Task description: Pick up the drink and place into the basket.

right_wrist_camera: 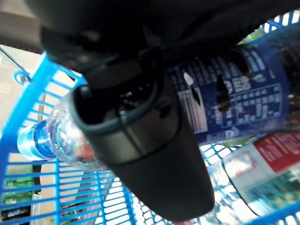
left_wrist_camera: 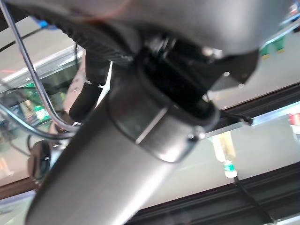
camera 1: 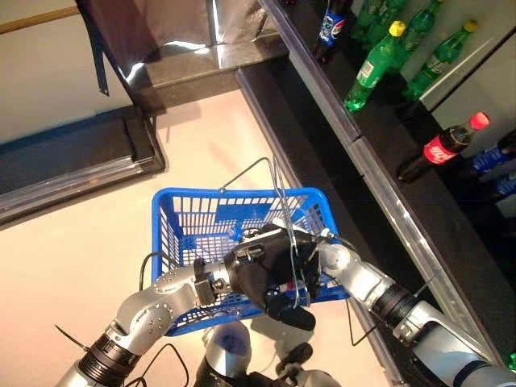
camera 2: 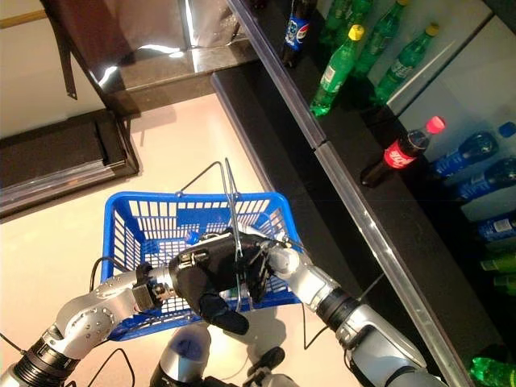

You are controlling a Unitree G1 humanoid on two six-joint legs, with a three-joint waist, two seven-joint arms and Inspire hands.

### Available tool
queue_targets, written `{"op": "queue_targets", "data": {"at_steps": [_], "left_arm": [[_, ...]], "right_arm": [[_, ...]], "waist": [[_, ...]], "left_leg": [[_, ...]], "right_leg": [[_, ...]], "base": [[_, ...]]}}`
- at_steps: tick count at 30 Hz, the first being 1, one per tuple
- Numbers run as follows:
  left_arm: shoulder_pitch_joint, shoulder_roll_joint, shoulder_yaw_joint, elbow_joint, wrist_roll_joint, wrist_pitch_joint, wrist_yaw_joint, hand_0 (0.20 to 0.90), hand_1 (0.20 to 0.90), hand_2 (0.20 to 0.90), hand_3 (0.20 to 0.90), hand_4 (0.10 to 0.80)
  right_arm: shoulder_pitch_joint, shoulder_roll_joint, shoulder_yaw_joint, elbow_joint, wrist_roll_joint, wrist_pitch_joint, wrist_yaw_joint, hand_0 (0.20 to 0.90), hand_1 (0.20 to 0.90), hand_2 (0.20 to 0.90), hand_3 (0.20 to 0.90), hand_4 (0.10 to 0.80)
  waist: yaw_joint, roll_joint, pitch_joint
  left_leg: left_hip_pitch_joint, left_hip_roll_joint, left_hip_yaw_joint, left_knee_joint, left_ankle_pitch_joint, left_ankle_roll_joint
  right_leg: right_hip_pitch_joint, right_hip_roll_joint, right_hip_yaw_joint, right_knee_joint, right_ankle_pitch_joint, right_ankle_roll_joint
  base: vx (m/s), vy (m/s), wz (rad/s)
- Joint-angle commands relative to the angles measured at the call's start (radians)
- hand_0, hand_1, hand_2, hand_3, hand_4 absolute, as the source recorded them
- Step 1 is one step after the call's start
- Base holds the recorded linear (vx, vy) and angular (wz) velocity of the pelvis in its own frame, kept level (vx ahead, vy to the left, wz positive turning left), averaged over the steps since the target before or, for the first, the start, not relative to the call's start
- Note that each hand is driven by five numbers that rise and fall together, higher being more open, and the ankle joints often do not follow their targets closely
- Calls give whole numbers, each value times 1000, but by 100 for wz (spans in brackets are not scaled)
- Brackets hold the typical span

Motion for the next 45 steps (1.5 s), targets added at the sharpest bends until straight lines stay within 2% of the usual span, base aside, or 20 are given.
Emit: {"op": "queue_targets", "data": {"at_steps": [1, 17, 23, 39, 41, 42, 43, 45], "left_arm": [[-114, -237, -105, -306, -170, -170, -264, 300, 300, 300, 200, 100], [-181, -269, -124, -351, -186, -189, -233, 300, 300, 300, 200, 100], [-194, -279, -130, -362, -211, -162, -238, 300, 300, 300, 200, 100], [-226, -292, -151, -369, -201, -177, -230, 300, 300, 300, 200, 100], [-232, -296, -154, -368, -199, -179, -225, 300, 300, 300, 200, 100], [-232, -296, -154, -368, -199, -179, -225, 300, 300, 300, 200, 100], [-232, -300, -157, -370, -194, -180, -220, 300, 300, 300, 200, 100], [-232, -303, -158, -368, -192, -178, -221, 300, 300, 300, 200, 100]], "right_arm": [[-12, 136, 130, 83, -18, -74, 10, 300, 300, 300, 200, 100], [-30, 263, 138, 245, -75, -60, -6, 300, 300, 300, 200, 100], [-34, 288, 152, 280, -104, -80, 1, 300, 300, 300, 200, 100], [-44, 319, 197, 304, -129, -97, 54, 300, 300, 300, 200, 100], [-40, 326, 203, 315, -135, -96, 60, 516, 516, 516, 453, 353], [-40, 326, 203, 315, -135, -96, 60, 516, 516, 516, 453, 353], [-38, 331, 208, 321, -134, -92, 56, 900, 900, 900, 900, 800], [-40, 334, 207, 324, -133, -87, 55, 900, 900, 900, 900, 800]], "waist": [[7, -14, -430], [24, -14, -446], [27, -15, -451], [22, -16, -463], [23, -16, -465], [22, -16, -465], [23, -16, -465], [24, -16, -465]], "left_leg": [[-50, -28, 70, -74, 90, 52], [-47, -35, 57, -74, 89, 56], [-47, -37, 54, -74, 88, 57], [-49, -38, 63, -74, 87, 56], [-50, -39, 61, -74, 87, 57], [-50, -39, 61, -74, 87, 57], [-50, -40, 60, -74, 88, 57], [-49, -40, 59, -74, 88, 57]], "right_leg": [[27, 0, -17, 77, -57, -16], [30, 0, -24, 78, -60, -20], [32, 1, -26, 76, -59, -21], [25, 0, -22, 72, -56, -20], [24, 0, -23, 71, -55, -20], [24, 0, -23, 71, -55, -20], [25, 0, -25, 70, -54, -20], [26, 0, -25, 70, -54, -21]], "base": [[0, 0, 0], [0, 0, 0], [2, 5, 7], [0, 1, 1], [0, 0, 0], [0, 0, 0], [0, 0, 0], [0, 0, 0]]}}
